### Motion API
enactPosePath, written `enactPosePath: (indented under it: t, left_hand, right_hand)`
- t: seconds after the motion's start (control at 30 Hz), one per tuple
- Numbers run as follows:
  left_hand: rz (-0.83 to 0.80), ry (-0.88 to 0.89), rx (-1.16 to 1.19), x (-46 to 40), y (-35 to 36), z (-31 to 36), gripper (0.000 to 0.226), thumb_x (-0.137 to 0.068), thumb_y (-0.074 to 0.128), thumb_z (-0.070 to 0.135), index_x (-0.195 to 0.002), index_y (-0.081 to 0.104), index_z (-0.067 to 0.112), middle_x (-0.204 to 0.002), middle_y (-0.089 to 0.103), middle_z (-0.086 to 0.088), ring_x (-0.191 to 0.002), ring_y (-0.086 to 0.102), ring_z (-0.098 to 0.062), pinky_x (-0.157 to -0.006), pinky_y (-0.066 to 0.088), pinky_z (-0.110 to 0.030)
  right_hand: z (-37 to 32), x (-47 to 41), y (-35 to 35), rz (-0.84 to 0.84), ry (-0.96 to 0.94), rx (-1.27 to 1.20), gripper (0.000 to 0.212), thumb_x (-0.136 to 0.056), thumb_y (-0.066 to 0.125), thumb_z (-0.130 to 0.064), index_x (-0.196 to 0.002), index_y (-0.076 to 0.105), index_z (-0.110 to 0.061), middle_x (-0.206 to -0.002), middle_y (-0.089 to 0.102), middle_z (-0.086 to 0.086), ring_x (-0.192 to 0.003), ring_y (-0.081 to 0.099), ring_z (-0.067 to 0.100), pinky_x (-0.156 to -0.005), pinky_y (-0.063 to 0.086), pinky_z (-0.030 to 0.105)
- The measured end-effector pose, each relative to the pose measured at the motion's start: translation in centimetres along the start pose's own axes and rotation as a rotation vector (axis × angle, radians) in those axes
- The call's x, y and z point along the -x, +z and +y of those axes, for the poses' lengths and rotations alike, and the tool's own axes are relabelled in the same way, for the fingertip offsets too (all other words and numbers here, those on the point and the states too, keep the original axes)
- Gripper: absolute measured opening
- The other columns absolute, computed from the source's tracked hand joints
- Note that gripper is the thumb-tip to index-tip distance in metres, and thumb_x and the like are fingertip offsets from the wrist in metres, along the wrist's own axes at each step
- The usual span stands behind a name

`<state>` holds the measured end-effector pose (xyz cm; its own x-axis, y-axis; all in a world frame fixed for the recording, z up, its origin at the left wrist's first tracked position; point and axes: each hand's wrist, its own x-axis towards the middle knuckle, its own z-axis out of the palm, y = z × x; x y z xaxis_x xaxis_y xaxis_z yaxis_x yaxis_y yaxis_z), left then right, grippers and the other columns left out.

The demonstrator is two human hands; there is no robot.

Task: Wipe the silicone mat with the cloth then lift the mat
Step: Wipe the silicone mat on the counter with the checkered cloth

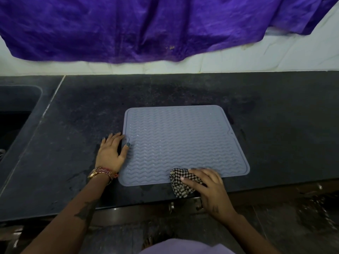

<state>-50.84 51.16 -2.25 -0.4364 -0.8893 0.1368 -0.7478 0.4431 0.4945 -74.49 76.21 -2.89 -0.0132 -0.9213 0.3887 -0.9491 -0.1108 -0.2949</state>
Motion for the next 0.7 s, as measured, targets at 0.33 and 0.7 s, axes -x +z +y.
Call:
enactPosePath:
  t: [0.33,0.7]
  left_hand:
    - [0.0,-0.003,-0.014,0.0,0.1,-0.1,0.077,-0.08,0.019,0.064,-0.133,0.047,0.016,-0.145,0.042,-0.007,-0.14,0.027,-0.026,-0.118,0.01,-0.041]
    - [0.005,-0.015,-0.016,-0.2,0.1,-0.2,0.075,-0.08,0.021,0.063,-0.131,0.05,0.017,-0.143,0.045,-0.008,-0.138,0.03,-0.028,-0.118,0.012,-0.042]
  right_hand:
    - [2.4,-1.5,-1.0,0.034,0.095,-0.043,0.05,-0.082,0.051,0.0,-0.121,0.061,-0.03,-0.127,0.058,-0.002,-0.109,0.051,0.021,-0.091,0.044,0.042]
    - [5.2,-5.5,-1.5,0.041,0.086,-0.053,0.053,-0.079,0.063,0.0,-0.121,0.06,-0.032,-0.124,0.061,-0.005,-0.101,0.045,0.014,-0.083,0.046,0.04]
